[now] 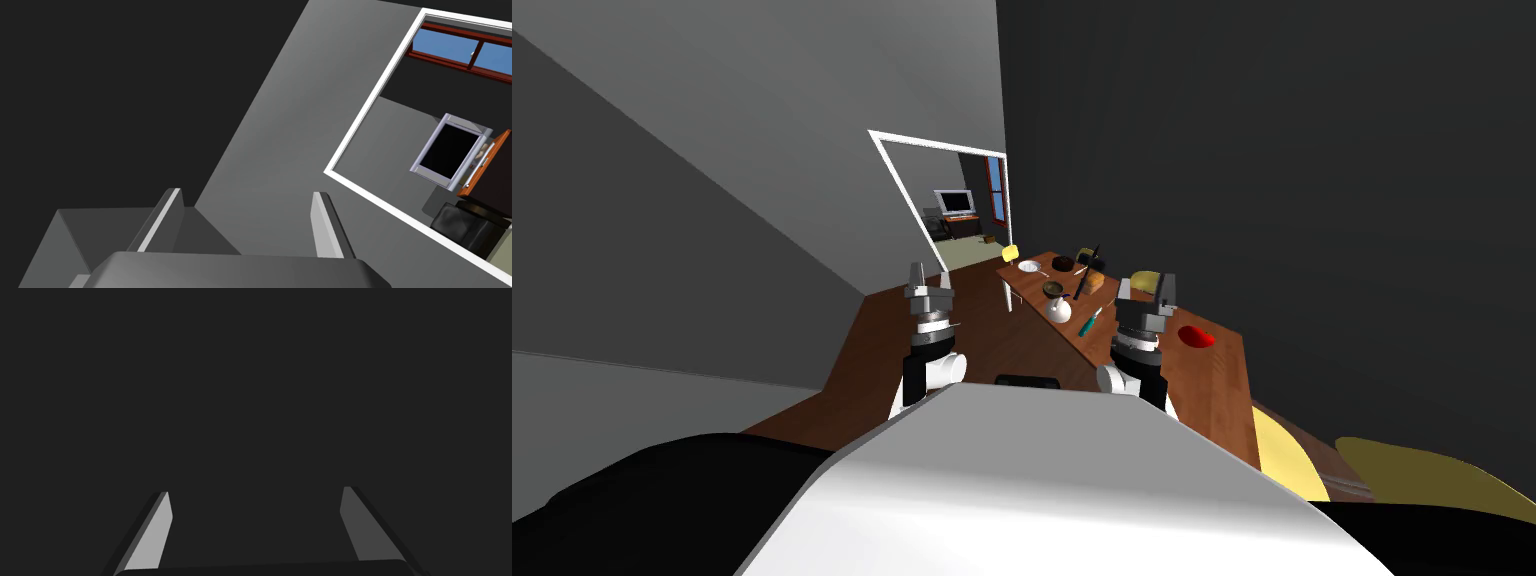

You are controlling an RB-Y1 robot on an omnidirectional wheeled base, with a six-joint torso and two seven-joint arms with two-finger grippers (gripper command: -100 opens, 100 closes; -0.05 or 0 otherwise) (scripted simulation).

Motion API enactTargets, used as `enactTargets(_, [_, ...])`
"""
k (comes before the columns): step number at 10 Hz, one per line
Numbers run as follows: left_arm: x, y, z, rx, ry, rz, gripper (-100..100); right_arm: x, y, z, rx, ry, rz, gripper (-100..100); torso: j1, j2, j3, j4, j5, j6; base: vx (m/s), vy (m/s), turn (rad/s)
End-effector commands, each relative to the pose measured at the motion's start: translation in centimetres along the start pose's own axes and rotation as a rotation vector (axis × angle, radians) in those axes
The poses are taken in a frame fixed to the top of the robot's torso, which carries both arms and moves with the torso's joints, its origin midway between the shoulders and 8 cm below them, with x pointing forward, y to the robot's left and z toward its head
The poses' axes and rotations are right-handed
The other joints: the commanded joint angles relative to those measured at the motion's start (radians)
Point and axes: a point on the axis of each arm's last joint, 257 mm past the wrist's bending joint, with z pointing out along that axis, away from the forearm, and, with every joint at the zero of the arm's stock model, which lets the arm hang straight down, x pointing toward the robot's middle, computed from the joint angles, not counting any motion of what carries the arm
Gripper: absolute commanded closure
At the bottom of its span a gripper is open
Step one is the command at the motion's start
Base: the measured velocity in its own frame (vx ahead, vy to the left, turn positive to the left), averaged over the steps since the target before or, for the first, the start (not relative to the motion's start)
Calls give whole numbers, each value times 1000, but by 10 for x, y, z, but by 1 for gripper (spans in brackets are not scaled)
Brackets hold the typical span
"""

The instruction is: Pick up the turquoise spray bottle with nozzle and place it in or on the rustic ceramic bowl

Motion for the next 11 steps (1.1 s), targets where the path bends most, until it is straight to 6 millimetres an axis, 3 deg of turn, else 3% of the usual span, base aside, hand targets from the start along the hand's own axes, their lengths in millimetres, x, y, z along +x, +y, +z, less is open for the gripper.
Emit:
enactTargets(1, [0,0,0,0,0,0,0,2,-10,-2,16,36,-67,-100,0,0,0,0,0,0,17,16,-123])
enactTargets(11, [0,0,0,0,0,0,0,-7,-93,-22,131,180,-466,-100,3,-6,-3,-1,1,0,61,56,-129])
